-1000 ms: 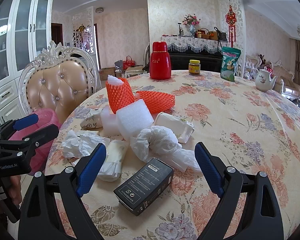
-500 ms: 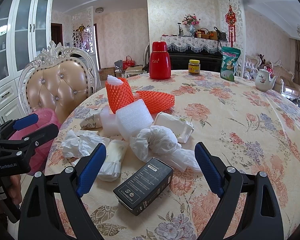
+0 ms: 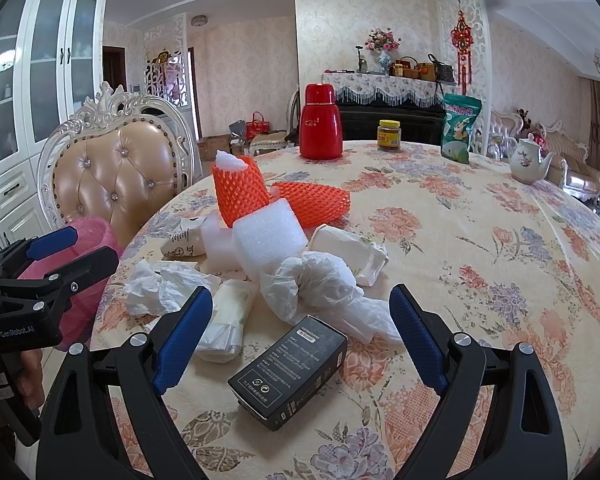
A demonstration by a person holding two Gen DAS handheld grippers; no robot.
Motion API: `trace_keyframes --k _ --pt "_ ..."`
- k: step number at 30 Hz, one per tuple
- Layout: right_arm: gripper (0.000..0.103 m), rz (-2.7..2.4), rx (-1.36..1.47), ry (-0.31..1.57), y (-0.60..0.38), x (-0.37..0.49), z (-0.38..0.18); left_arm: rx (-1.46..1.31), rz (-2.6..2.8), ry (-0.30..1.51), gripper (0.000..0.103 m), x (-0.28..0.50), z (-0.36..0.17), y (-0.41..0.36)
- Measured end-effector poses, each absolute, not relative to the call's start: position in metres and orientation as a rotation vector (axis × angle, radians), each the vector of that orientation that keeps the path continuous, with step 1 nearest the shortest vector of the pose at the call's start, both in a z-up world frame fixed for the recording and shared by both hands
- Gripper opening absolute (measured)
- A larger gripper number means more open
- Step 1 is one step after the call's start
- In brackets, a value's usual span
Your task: Collect trash
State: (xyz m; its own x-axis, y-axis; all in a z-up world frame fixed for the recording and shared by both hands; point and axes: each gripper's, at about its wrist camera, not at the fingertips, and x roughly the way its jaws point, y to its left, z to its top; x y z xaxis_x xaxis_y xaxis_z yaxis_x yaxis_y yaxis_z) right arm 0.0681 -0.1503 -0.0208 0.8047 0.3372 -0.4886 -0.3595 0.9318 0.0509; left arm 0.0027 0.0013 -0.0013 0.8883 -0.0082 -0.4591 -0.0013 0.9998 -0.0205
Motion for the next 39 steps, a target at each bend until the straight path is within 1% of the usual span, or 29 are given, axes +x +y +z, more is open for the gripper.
trace_keyframes --k 29,39 --pt "0.084 0.368 -0.047 0.515 -0.1488 0.0652 -0.0135 -0.024 -0.006 0.479 0.099 0.0025 0.0006 0.0004" --pt "0.084 0.350 -0.056 0.562 -0.1498 0.0742 -0.0184 -0.035 -0.002 0.491 0.099 0.0049 -0.0024 0.0035"
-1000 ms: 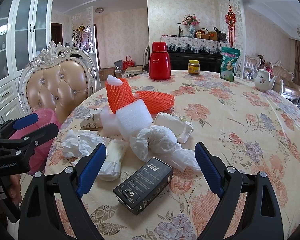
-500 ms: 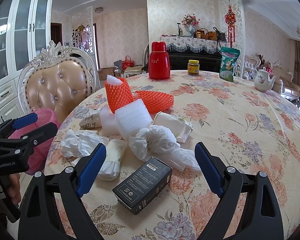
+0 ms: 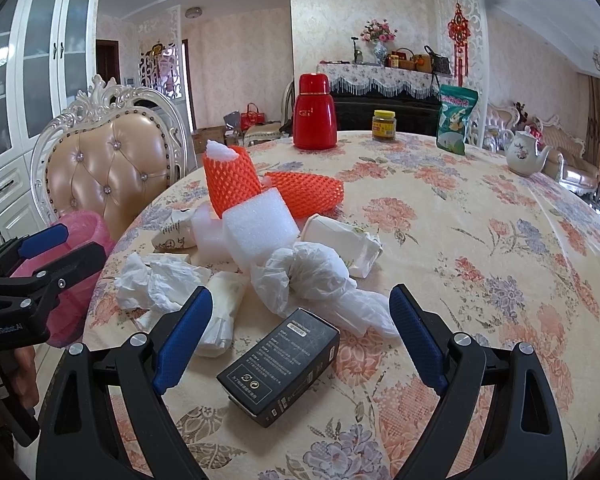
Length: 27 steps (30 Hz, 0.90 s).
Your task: Collect trash
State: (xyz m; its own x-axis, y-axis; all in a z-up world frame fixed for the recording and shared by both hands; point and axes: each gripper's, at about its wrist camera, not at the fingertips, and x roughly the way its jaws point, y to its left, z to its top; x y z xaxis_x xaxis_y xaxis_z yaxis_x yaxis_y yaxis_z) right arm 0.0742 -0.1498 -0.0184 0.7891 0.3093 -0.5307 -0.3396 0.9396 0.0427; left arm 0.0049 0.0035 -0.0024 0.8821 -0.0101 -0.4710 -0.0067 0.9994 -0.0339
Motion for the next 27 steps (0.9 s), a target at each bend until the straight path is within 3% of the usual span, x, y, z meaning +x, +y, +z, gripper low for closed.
trace_keyframes --k 27 --pt "0.084 0.419 -0.255 0.820 -0.107 0.170 -0.036 -0.111 -0.032 0.593 0.098 0.037 -0.025 0.022"
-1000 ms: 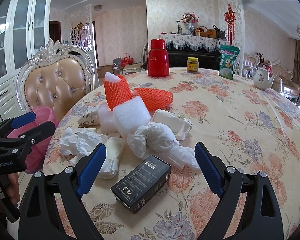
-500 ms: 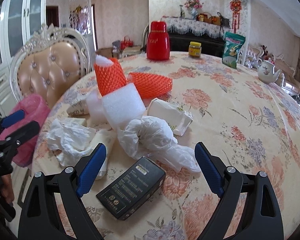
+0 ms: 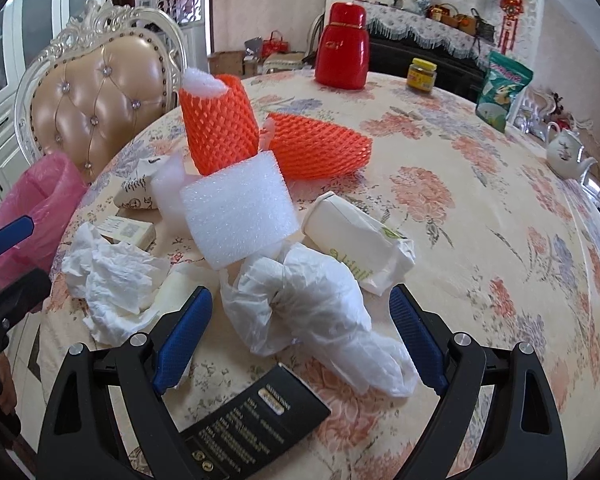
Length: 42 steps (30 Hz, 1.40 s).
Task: Collect trash
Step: 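Reach the left gripper to the crumpled tissue and close on it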
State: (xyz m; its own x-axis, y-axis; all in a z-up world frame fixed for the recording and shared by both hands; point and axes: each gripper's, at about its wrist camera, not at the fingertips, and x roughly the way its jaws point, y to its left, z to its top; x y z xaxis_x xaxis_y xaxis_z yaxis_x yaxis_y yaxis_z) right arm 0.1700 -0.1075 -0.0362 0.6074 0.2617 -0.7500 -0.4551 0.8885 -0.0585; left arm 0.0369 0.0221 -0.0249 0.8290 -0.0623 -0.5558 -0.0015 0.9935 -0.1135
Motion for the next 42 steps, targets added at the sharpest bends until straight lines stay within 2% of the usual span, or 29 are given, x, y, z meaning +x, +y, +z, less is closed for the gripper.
trace_keyframes --k 9,11,13,15,17,23,36,41,42 --pt "0.084 0.433 -0.254 0.874 -0.106 0.189 -0.046 -0.146 -0.097 0.619 0.098 0.043 -0.029 0.018" --pt "0.084 0.433 -0.254 0.880 -0.107 0.192 -0.047 -0.152 -0.108 0.625 0.095 0.044 -0.030 0.017" --pt "0.084 0.442 -0.249 0.890 -0.107 0.195 -0.048 -0.158 -0.119 0.632 0.086 0.046 -0.031 0.016" --pt "0.078 0.443 -0.248 0.898 -0.107 0.197 -0.049 -0.169 -0.137 0.638 0.083 0.047 -0.031 0.015" --pt "0.066 0.454 -0.240 0.913 -0.108 0.199 -0.052 -0.169 -0.145 0.643 0.082 0.048 -0.032 0.013" --pt "0.054 0.478 -0.232 0.914 -0.110 0.195 -0.052 -0.174 -0.169 0.666 0.070 0.054 -0.036 0.006" --pt "0.052 0.453 -0.160 0.837 -0.144 0.179 -0.022 -0.183 -0.153 0.732 0.065 0.072 -0.046 -0.001" --pt "0.052 0.442 -0.130 0.812 -0.157 0.173 -0.014 -0.195 -0.151 0.772 0.046 0.077 -0.052 -0.002" --pt "0.052 0.436 -0.124 0.806 -0.160 0.172 -0.012 -0.197 -0.153 0.776 0.039 0.078 -0.054 -0.002"
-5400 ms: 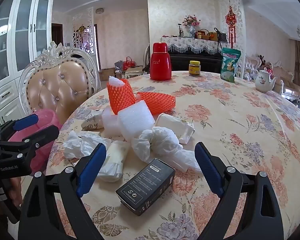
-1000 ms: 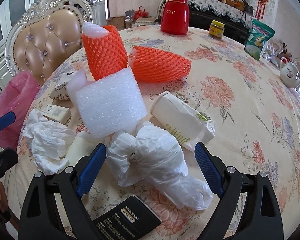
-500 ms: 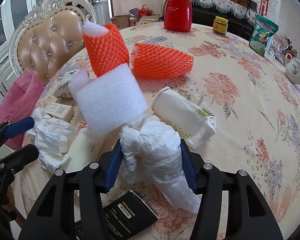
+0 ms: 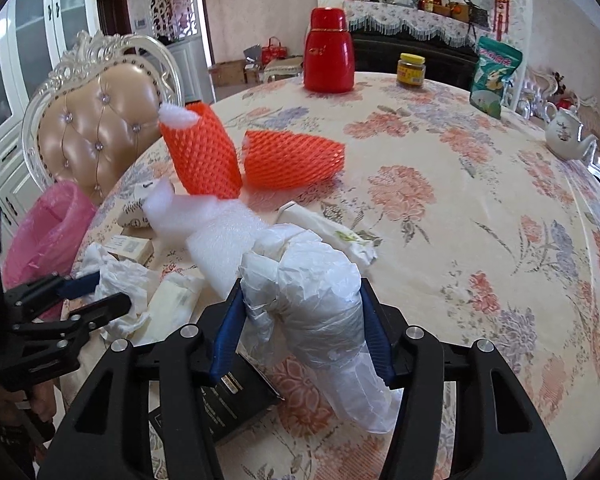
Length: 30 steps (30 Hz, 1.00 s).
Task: Collect trash
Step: 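Reach the left gripper to the crumpled tissue and close on it, then carry the tissue with the left gripper over the pink wastebasket and release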
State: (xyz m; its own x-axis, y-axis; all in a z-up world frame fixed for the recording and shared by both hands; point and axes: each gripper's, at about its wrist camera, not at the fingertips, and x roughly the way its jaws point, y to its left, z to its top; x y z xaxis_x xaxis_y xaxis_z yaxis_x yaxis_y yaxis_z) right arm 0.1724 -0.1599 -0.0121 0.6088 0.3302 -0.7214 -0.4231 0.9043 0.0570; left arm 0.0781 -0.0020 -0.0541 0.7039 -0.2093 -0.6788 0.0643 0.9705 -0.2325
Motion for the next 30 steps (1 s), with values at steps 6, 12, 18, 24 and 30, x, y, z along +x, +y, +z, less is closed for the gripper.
trace_keyframes --k 6,12,18,24,30 --pt "0.052 0.412 -0.100 0.770 -0.171 0.165 -0.005 -0.204 -0.158 0.771 0.024 0.078 -0.052 -0.001" --pt "0.053 0.380 -0.073 0.725 -0.177 0.155 0.000 -0.204 -0.153 0.712 0.024 0.072 -0.035 0.003" --pt "0.053 0.363 -0.058 0.688 -0.180 0.149 0.011 -0.199 -0.135 0.651 0.024 0.064 -0.013 0.012" --pt "0.053 0.368 -0.056 0.661 -0.172 0.142 0.022 -0.200 -0.116 0.604 0.024 0.057 0.006 0.025" --pt "0.053 0.392 -0.061 0.640 -0.158 0.137 0.032 -0.204 -0.084 0.558 0.024 0.047 0.022 0.043"
